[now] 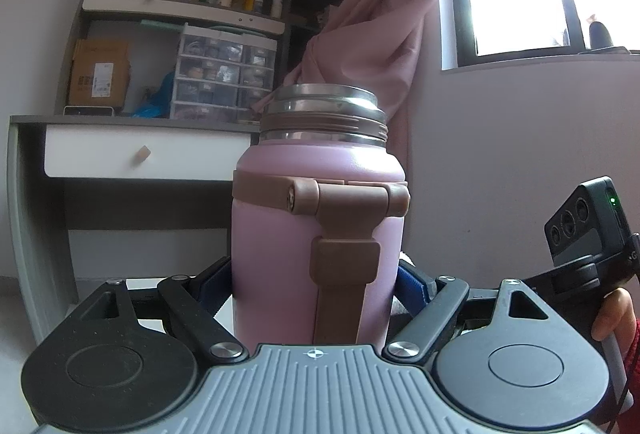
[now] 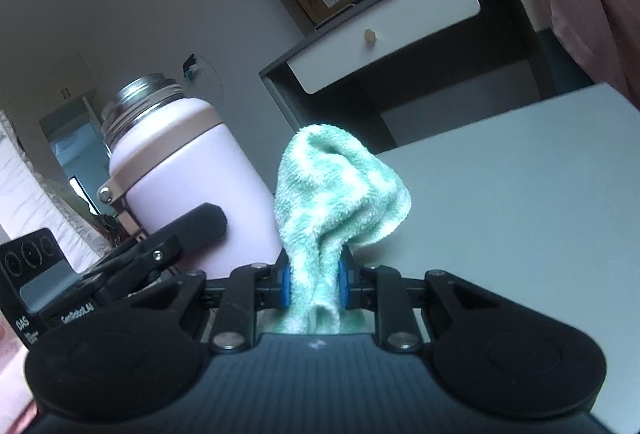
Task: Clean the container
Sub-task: 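Wipe the bottle side again with the towel in the right gripper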
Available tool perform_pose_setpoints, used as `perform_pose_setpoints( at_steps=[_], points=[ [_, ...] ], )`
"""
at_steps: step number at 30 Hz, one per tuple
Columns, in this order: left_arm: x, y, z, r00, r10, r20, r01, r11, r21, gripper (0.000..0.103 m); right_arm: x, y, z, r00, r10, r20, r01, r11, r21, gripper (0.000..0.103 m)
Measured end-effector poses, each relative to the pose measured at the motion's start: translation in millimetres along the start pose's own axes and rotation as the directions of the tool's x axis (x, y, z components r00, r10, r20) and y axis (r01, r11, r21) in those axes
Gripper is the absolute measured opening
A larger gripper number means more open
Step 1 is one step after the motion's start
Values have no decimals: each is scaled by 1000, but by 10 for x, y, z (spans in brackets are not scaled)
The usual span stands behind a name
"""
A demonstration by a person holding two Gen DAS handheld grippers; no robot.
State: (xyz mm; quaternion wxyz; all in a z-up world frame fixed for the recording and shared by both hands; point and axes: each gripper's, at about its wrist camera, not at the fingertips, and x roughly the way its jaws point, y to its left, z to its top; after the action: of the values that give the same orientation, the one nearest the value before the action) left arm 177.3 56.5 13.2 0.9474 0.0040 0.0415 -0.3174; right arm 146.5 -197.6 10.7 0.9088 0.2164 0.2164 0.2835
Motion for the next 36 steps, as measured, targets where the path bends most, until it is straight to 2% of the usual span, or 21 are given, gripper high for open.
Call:
perform_pose_setpoints(
  at_steps=[13,18,23,31,36],
  points=[
    [-33,-19,-41,1000,0,-1,0,1000,6,83,-15,111,-123,994,-60,-90,52,995,-87,22],
    [-27,-10,-32,1000,-1,-2,1,1000,8,83,-94,212,-126,991,-74,-109,49,975,-218,22],
    [-24,0,-21,1000,-2,-3,2,1000,7,83,-226,349,-44,996,-31,-80,5,952,-306,22],
    [-34,-11,-8,1000,-6,-4,6,1000,15,83,-390,530,135,1000,-18,23,26,905,-424,22],
    [-50,-5,-39,1000,-3,-6,3,1000,-8,83,-365,560,183,1000,-17,15,22,870,-492,22]
  ],
)
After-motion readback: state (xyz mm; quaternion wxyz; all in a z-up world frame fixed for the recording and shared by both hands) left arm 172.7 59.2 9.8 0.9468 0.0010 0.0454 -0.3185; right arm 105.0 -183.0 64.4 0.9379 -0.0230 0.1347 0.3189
